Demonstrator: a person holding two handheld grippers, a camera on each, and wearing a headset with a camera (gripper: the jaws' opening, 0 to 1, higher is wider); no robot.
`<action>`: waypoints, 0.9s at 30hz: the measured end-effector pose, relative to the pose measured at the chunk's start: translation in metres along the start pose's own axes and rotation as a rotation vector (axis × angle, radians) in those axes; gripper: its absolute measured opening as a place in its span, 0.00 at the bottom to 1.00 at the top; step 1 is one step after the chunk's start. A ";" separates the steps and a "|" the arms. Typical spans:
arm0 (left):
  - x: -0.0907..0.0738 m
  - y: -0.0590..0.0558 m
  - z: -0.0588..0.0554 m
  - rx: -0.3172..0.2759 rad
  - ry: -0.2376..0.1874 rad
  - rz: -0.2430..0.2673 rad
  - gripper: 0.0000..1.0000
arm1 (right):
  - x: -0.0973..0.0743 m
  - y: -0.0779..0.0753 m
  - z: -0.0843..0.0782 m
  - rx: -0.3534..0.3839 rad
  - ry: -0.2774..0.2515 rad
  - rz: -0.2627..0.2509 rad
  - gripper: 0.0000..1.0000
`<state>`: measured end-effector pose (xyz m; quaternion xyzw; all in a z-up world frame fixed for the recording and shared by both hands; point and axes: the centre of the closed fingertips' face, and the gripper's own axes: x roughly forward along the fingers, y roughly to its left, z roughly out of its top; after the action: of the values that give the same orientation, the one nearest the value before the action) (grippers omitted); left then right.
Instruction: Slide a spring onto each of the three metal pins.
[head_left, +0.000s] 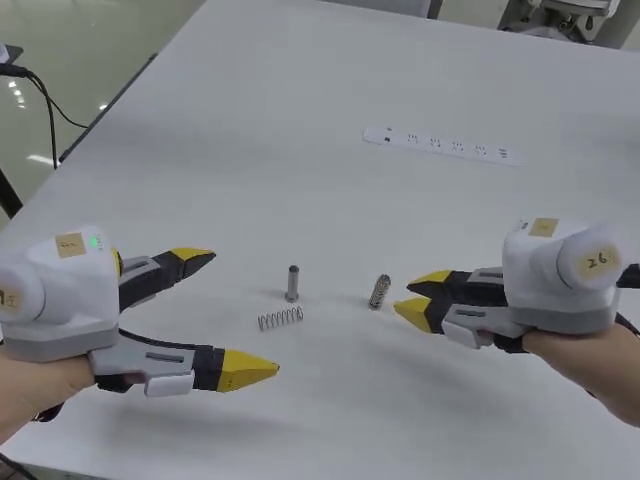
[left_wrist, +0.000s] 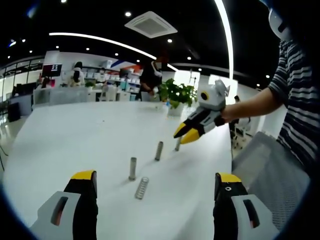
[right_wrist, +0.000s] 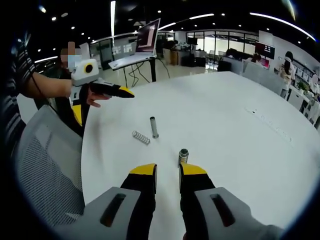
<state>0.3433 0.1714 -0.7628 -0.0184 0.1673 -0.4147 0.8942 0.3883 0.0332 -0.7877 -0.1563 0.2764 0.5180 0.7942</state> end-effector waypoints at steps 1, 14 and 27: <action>0.000 0.000 0.000 -0.001 0.000 0.000 0.95 | 0.000 0.001 -0.002 0.000 0.003 0.002 0.15; -0.001 -0.002 -0.001 -0.004 0.002 -0.004 0.94 | 0.003 0.013 -0.008 -0.033 0.029 0.025 0.15; -0.004 0.001 -0.003 -0.009 0.003 0.000 0.94 | 0.014 0.019 0.006 -0.127 0.058 0.064 0.15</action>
<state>0.3409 0.1748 -0.7643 -0.0216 0.1706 -0.4141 0.8939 0.3776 0.0546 -0.7903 -0.2122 0.2707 0.5551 0.7574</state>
